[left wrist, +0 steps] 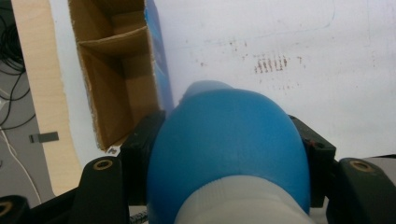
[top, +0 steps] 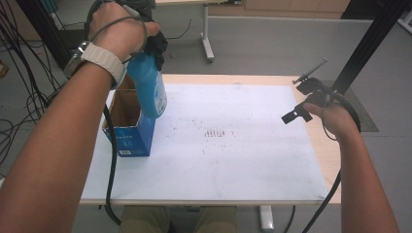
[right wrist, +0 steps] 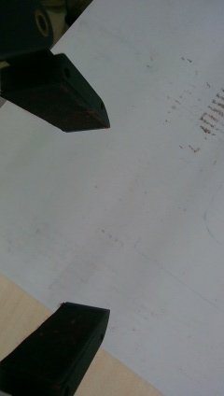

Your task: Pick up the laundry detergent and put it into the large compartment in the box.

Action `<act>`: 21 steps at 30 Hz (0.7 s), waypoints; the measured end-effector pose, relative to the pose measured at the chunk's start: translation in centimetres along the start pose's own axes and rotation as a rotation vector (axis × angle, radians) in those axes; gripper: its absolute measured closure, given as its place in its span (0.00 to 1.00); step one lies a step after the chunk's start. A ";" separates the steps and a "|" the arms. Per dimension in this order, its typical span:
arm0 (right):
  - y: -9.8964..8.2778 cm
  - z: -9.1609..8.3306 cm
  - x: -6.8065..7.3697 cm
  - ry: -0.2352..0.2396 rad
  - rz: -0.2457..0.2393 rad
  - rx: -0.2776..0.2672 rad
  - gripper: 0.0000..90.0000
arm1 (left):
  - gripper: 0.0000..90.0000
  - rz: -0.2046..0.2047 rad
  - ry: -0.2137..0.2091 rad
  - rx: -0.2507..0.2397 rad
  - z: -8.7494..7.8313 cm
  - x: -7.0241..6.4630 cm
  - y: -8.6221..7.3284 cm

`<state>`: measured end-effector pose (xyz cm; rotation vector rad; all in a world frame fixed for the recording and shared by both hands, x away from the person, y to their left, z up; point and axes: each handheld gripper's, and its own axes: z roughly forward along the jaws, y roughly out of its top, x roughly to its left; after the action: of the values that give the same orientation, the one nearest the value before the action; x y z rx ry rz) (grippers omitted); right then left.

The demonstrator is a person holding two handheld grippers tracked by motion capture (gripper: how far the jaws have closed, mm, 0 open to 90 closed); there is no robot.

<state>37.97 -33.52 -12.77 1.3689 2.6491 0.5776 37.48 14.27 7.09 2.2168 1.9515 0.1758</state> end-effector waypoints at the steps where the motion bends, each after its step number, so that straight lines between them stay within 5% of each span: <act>1: 0.0 0.0 0.0 -0.001 -0.002 -0.001 0.09 | 0.43 -0.004 0.001 -0.002 -0.1 0.2 0.0; 21: 0.4 0.1 -0.1 -0.001 0.009 0.004 0.09 | 0.43 -0.056 0.000 -0.014 -1.1 3.7 0.6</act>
<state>38.34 -33.36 -12.67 1.3824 2.6464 0.5722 38.33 17.89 8.14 2.1513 2.0032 0.1815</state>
